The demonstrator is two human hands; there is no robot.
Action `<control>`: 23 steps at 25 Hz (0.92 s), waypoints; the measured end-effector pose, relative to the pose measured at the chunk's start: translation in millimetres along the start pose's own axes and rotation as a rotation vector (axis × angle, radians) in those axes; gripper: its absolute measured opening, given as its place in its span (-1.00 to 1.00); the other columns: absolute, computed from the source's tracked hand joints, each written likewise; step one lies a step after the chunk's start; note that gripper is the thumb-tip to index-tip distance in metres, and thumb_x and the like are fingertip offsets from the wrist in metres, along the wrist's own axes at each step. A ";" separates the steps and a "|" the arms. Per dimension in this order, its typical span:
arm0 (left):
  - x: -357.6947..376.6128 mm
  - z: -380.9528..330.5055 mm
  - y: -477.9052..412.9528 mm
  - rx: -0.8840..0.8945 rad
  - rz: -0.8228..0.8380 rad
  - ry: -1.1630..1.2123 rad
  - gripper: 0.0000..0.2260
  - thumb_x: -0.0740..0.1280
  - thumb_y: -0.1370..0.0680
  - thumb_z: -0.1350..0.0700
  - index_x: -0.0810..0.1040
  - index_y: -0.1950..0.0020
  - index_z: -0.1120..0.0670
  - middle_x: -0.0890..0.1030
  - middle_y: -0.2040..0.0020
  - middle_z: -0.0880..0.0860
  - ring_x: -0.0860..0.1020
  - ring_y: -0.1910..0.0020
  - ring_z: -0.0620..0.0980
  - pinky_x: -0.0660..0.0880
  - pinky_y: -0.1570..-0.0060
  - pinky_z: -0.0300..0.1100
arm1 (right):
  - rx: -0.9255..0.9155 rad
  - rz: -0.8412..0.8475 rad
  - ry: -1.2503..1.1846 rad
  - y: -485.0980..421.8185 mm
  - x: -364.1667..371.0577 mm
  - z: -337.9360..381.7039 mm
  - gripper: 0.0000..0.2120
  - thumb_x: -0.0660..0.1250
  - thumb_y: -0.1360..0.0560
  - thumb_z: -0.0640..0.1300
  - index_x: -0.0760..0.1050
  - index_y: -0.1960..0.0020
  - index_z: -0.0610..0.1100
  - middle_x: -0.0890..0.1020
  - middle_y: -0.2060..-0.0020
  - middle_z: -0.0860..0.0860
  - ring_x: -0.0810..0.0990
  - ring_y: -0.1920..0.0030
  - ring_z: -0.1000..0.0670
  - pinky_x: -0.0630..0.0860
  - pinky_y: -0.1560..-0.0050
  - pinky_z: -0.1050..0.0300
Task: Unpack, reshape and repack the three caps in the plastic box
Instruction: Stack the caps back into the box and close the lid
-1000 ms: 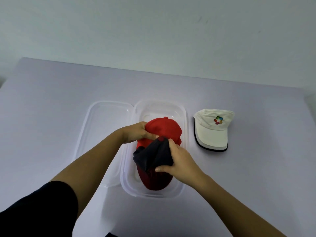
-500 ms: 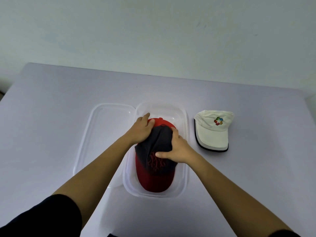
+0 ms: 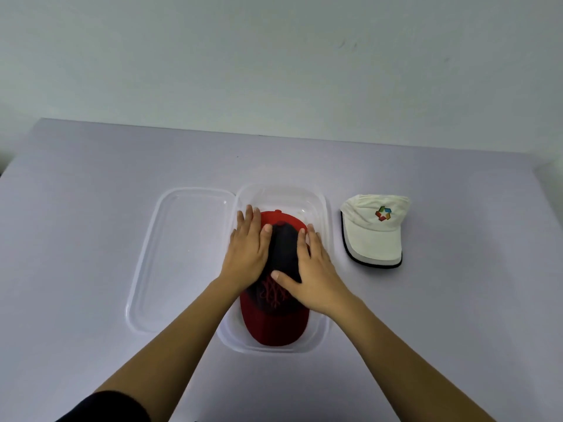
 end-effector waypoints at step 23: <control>127.8 -152.6 -127.2 0.036 0.583 0.105 -0.66 0.47 -0.40 -0.08 0.63 0.08 0.20 0.50 0.30 -0.01 0.43 0.27 -0.06 0.27 0.31 -0.24 | 0.498 -0.544 -0.438 -5.2 -39.1 -184.8 0.02 0.55 -0.23 0.04 0.03 -0.49 -0.12 0.16 -0.47 -0.11 0.08 -0.48 -0.14 0.08 -0.46 -0.12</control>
Point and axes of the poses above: each hand's wrist, its own y-axis away from the middle knuckle, its own x-axis out of the palm, z = x × y, the point moved 2 cm from there along -y, towards the middle knuckle
